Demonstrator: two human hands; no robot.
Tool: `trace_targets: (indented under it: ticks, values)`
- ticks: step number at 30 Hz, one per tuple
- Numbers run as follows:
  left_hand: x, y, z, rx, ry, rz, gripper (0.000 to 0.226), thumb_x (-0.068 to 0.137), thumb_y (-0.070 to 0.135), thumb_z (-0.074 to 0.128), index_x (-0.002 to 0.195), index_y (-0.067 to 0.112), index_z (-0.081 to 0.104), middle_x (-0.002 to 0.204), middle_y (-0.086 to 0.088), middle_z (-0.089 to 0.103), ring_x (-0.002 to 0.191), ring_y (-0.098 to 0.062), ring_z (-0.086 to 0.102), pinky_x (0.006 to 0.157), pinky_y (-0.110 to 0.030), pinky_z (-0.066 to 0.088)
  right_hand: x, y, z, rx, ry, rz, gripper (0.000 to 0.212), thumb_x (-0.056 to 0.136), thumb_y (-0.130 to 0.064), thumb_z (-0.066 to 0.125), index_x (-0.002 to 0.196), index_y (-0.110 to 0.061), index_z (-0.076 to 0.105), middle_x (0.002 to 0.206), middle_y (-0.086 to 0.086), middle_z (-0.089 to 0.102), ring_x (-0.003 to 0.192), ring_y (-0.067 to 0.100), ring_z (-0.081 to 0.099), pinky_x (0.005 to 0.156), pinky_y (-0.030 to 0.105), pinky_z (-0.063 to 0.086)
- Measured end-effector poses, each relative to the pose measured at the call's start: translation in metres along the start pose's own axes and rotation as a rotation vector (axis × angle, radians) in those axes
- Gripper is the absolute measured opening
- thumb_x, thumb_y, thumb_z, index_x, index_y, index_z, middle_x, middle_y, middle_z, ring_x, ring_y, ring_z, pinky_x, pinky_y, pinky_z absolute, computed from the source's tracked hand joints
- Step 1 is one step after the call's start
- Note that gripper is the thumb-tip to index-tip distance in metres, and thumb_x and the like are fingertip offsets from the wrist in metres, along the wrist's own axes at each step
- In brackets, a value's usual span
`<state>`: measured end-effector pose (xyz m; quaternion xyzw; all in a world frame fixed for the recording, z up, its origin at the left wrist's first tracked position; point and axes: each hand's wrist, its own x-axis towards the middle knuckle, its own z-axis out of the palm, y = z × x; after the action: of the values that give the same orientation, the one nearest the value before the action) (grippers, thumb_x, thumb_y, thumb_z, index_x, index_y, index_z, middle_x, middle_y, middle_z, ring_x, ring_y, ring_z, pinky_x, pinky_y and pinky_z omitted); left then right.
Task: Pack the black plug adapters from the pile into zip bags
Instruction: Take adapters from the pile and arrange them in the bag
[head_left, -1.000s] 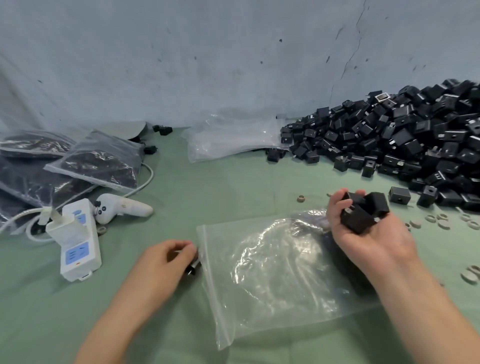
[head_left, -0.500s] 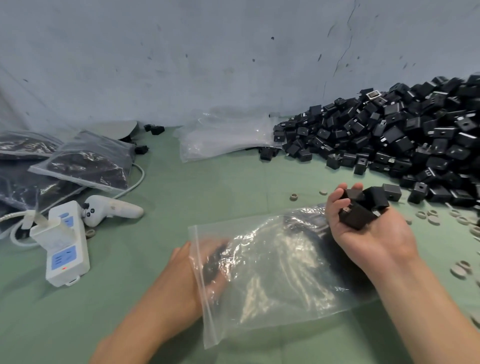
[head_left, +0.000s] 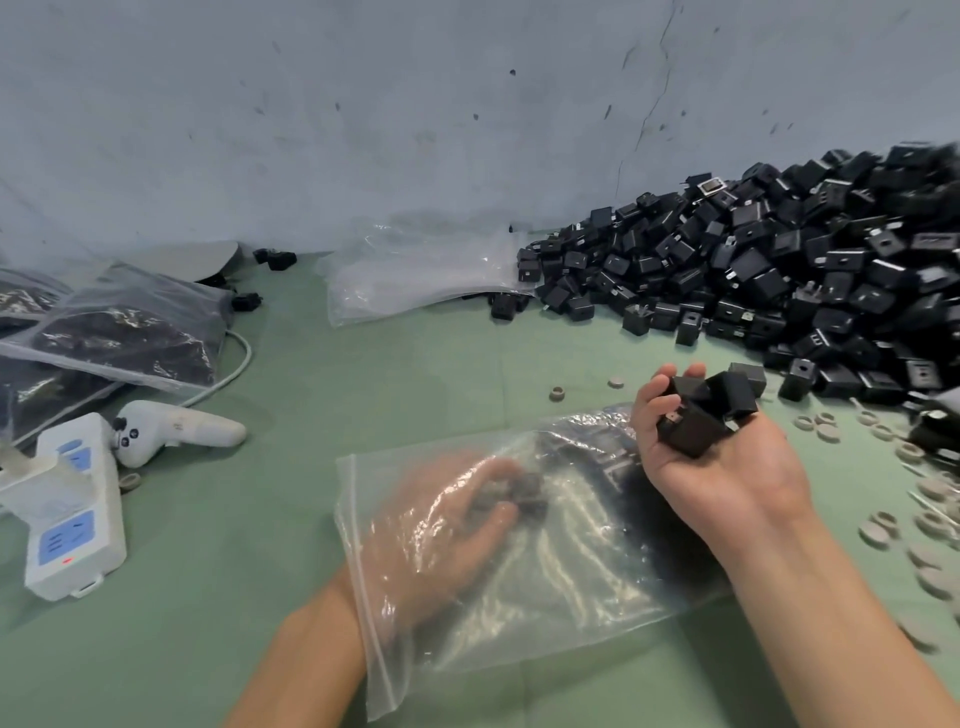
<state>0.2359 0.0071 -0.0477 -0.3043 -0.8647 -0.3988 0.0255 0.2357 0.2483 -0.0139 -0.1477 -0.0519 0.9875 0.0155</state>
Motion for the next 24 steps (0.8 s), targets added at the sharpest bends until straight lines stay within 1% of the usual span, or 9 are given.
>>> trace_targets:
  ticks: [3, 5, 7, 9, 13, 15, 17, 21, 24]
  values:
    - [-0.002, -0.002, 0.005, 0.202, 0.067, -0.009, 0.027, 0.1, 0.059, 0.037, 0.108, 0.053, 0.061, 0.108, 0.03, 0.064, 0.1, 0.008, 0.063, 0.08, -0.015, 0.052, 0.001, 0.0, -0.001, 0.001, 0.007, 0.005, 0.022, 0.097, -0.026, 0.051, 0.086, -0.015, 0.067, 0.097, 0.006, 0.067, 0.07, 0.021, 0.064, 0.052, 0.026, 0.053]
    - [-0.002, -0.004, 0.01, 0.152, 0.073, -0.019, 0.02, 0.098, 0.046, 0.047, 0.11, 0.049, 0.062, 0.109, 0.021, 0.066, 0.102, -0.001, 0.064, 0.087, -0.029, 0.055, 0.0, -0.001, 0.0, 0.005, 0.008, 0.016, 0.021, 0.095, -0.025, 0.051, 0.086, -0.015, 0.067, 0.097, 0.006, 0.067, 0.071, 0.022, 0.063, 0.051, 0.026, 0.053]
    - [0.004, -0.003, 0.021, 0.155, 0.092, 0.055, 0.019, 0.093, 0.035, 0.054, 0.11, 0.039, 0.062, 0.111, 0.0, 0.066, 0.105, -0.021, 0.064, 0.093, -0.043, 0.053, 0.0, -0.004, 0.0, 0.019, 0.008, 0.023, 0.02, 0.094, -0.024, 0.052, 0.085, -0.015, 0.067, 0.096, 0.006, 0.067, 0.071, 0.021, 0.063, 0.051, 0.026, 0.053]
    - [0.011, 0.002, 0.031, 0.144, 0.178, 0.105, 0.012, 0.09, 0.022, 0.064, 0.098, 0.018, 0.071, 0.105, -0.014, 0.064, 0.098, -0.027, 0.062, 0.089, -0.034, 0.054, 0.001, -0.008, -0.001, 0.029, 0.011, 0.019, 0.021, 0.095, -0.024, 0.051, 0.085, -0.015, 0.066, 0.095, 0.006, 0.066, 0.07, 0.021, 0.063, 0.051, 0.027, 0.054]
    - [0.021, 0.014, 0.035, 0.013, 0.114, 0.092, 0.022, 0.088, -0.02, 0.056, 0.107, -0.014, 0.065, 0.102, -0.016, 0.066, 0.1, -0.001, 0.062, 0.089, -0.011, 0.048, 0.001, -0.012, -0.003, 0.041, 0.023, 0.006, 0.02, 0.094, -0.022, 0.052, 0.083, -0.014, 0.066, 0.095, 0.006, 0.066, 0.067, 0.023, 0.063, 0.05, 0.026, 0.053]
    - [0.024, 0.018, 0.03, 0.003, 0.091, 0.099, 0.027, 0.088, -0.021, 0.055, 0.111, -0.011, 0.066, 0.102, -0.01, 0.067, 0.1, 0.003, 0.064, 0.089, -0.016, 0.051, 0.001, -0.011, -0.004, 0.038, 0.027, 0.005, 0.019, 0.093, -0.021, 0.052, 0.082, -0.013, 0.066, 0.094, 0.007, 0.066, 0.067, 0.022, 0.062, 0.05, 0.026, 0.053]
    - [0.025, 0.027, 0.029, 0.051, 0.075, 0.119, 0.025, 0.09, -0.012, 0.059, 0.111, -0.003, 0.07, 0.104, -0.006, 0.071, 0.098, -0.009, 0.068, 0.087, -0.025, 0.055, 0.001, -0.011, -0.005, 0.036, 0.034, 0.009, 0.022, 0.095, -0.021, 0.05, 0.082, -0.013, 0.066, 0.093, 0.007, 0.066, 0.067, 0.022, 0.062, 0.05, 0.026, 0.053]
    - [0.023, 0.041, 0.039, -0.155, 0.154, 0.031, 0.03, 0.084, -0.029, 0.053, 0.108, -0.016, 0.064, 0.115, -0.014, 0.063, 0.11, 0.016, 0.053, 0.095, -0.004, 0.04, 0.0, -0.01, -0.004, 0.028, 0.045, 0.005, 0.027, 0.098, -0.024, 0.049, 0.081, -0.012, 0.066, 0.091, 0.007, 0.066, 0.066, 0.022, 0.063, 0.051, 0.026, 0.054]
    - [0.019, 0.035, 0.034, -0.314, 0.103, -0.132, 0.038, 0.09, -0.024, 0.047, 0.117, -0.003, 0.063, 0.133, -0.016, 0.057, 0.125, -0.007, 0.055, 0.104, -0.02, 0.044, 0.0, -0.008, -0.003, 0.03, 0.052, -0.002, 0.025, 0.098, -0.025, 0.048, 0.083, -0.014, 0.065, 0.09, 0.008, 0.067, 0.066, 0.023, 0.063, 0.051, 0.025, 0.054]
